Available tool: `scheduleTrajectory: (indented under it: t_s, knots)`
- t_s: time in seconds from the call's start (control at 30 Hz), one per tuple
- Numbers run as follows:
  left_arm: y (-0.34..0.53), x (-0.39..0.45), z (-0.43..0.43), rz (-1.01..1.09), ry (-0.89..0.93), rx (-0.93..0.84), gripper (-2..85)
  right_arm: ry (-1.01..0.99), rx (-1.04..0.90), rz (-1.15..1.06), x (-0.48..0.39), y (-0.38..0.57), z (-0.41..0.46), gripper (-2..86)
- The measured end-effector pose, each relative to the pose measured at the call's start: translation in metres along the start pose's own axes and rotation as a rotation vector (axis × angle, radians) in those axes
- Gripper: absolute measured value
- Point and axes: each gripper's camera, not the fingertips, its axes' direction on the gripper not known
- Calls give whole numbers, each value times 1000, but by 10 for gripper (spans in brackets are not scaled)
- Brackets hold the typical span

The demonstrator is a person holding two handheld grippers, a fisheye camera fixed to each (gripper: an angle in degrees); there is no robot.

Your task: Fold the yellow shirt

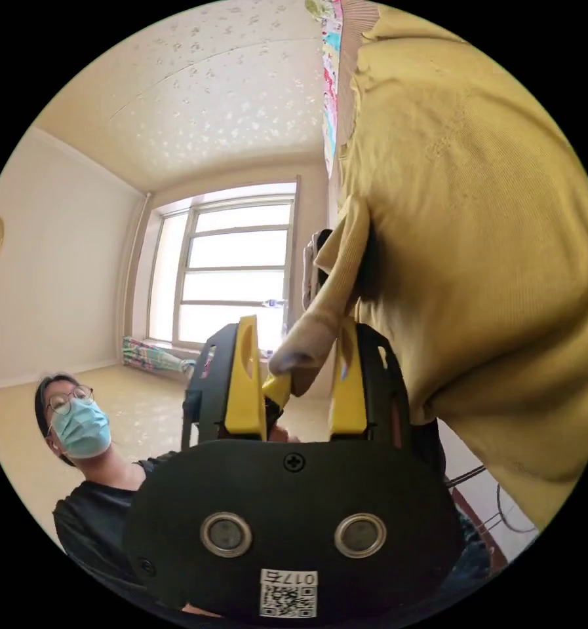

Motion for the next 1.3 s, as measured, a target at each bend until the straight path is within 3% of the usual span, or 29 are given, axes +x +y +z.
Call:
scheduleTrajectory:
  t_s: [0.03,0.13,0.37,0.47,0.57,0.8,0.97,1.1,1.17,1.3]
  knots:
    - [-2,-3,-5,3,3,2,29,69,-1,83,1,-14,-3,49]
    - [-2,-25,-21,-45,48,53,-1,211,-30,90,-28,-62,-4,17]
    - [-31,-103,-23,-113,-39,44,3,450,-378,-317,-214,-181,90,3]
    - [-70,-151,-8,-130,-50,-104,7,479,-399,-412,-282,-201,128,2]
    - [-94,-196,-6,-197,-46,-94,10,389,-430,-416,-321,-220,171,3]
    - [-161,-275,6,-314,16,-51,38,437,-521,-449,-362,-269,271,9]
    - [-190,-359,28,-535,76,-70,3,408,-614,-520,-378,-301,317,15]
    - [-184,-384,14,-604,89,34,-7,337,-650,-610,-373,-309,306,17]
    - [-164,-392,-12,-649,14,184,-9,275,-676,-748,-366,-306,280,15]
    - [-135,-407,-23,-736,-22,259,-10,366,-688,-821,-308,-308,231,12]
